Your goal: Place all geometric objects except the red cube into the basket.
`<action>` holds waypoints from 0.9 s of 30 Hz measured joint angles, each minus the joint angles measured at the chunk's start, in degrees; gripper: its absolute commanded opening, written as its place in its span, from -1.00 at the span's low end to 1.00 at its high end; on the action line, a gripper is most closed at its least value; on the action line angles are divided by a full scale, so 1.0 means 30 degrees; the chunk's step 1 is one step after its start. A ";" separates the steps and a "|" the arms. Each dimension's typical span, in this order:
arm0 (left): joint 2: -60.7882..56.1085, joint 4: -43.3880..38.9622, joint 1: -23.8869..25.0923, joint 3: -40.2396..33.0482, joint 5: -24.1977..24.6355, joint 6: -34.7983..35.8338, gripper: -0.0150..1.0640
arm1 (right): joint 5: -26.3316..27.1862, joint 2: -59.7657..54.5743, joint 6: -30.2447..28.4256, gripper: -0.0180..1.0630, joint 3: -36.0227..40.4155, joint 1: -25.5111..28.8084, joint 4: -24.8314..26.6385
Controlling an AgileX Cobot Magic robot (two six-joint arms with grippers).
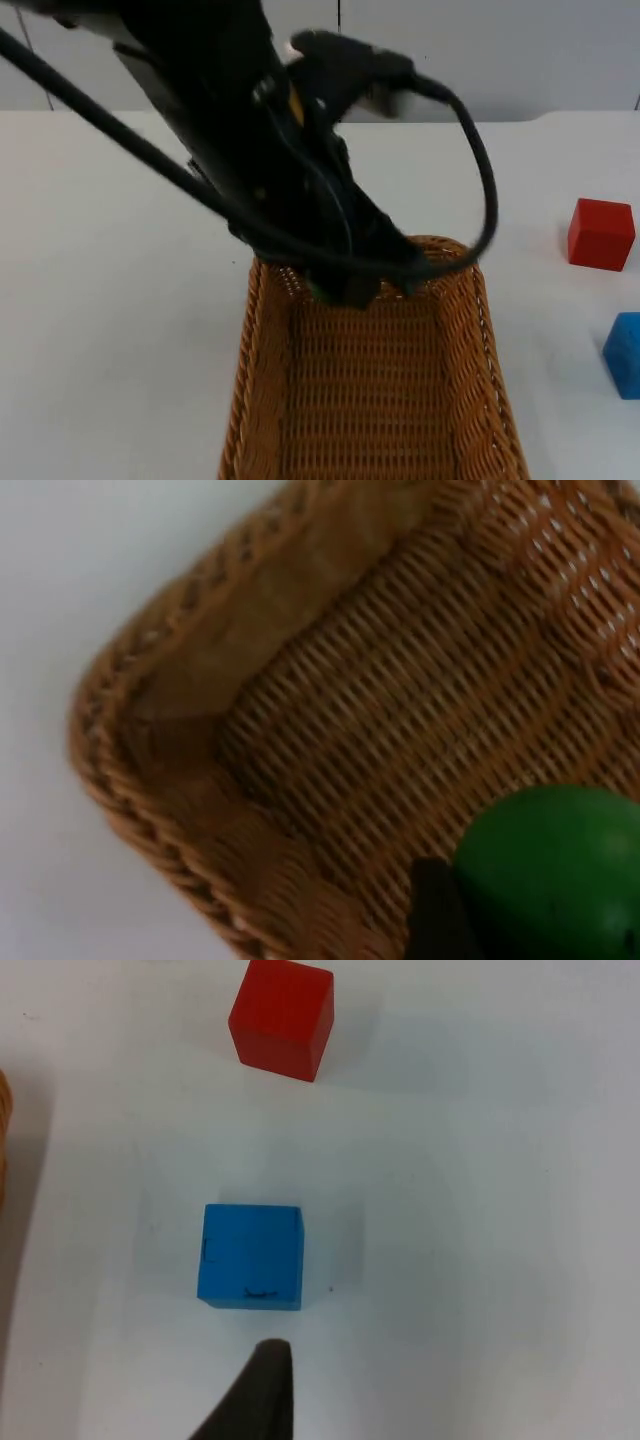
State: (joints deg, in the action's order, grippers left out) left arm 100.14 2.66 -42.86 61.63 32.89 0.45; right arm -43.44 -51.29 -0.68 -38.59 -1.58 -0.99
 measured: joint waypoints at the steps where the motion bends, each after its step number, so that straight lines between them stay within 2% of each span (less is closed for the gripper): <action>1: 0.0224 -0.0461 -0.0344 -0.0047 -0.0142 0.0305 -0.97 | 0.0000 0.0000 0.0000 0.98 0.0000 0.0000 0.0000; 10: 0.2602 -0.4092 -0.2561 -0.0503 -0.1076 0.2820 -0.97 | 0.0000 0.0000 0.0000 0.98 0.0000 0.0000 0.0036; 16: 0.3931 -0.4484 -0.2748 -0.0622 -0.1372 0.3070 -0.97 | 0.0000 0.0000 0.0000 0.98 0.0000 0.0000 0.0036; 19: 0.4145 -0.4526 -0.2748 -0.0622 -0.1372 0.3070 -0.90 | 0.0035 0.0000 0.0000 0.98 0.0000 0.0000 0.0036; 20: 0.4224 -0.4526 -0.2748 -0.0622 -0.1372 0.3120 -0.81 | 0.0035 0.0000 0.0000 0.98 0.0000 0.0000 0.0036; 21: 0.4224 -0.4491 -0.2748 -0.0622 -0.1411 0.3162 -0.55 | 0.0035 0.0000 0.0000 0.98 0.0000 0.0000 0.0036; 22: 0.4224 -0.4449 -0.2748 -0.0622 -0.1449 0.3162 -0.48 | 0.0035 0.0000 0.0000 0.98 0.0000 0.0000 0.0036; 23: 0.4224 -0.4345 -0.2748 -0.0622 -0.1443 0.3162 -0.09 | 0.0035 0.0000 0.0000 0.98 0.0000 0.0000 0.0036; 24: 0.4224 -0.4217 -0.2748 -0.0622 -0.1443 0.3162 0.16 | 0.0035 0.0000 0.0000 0.98 0.0000 0.0000 0.0036; 25: 0.4224 -0.4217 -0.2748 -0.0622 -0.1443 0.3162 0.31 | 0.0035 0.0000 0.0000 0.98 0.0000 0.0000 0.0036; 26: 0.4224 -0.4118 -0.2748 -0.0622 -0.1443 0.3162 0.31 | 0.0071 0.0000 0.0000 0.98 0.0000 0.0000 0.0036; 27: 0.4224 -0.3952 -0.2748 -0.0622 -0.1397 0.3162 0.59 | 0.0071 0.0000 0.0000 0.98 0.0000 0.0000 0.0036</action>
State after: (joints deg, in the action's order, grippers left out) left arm 112.81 -9.19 -51.11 59.76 28.70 9.94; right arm -43.23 -51.29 -0.68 -38.59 -1.58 -0.88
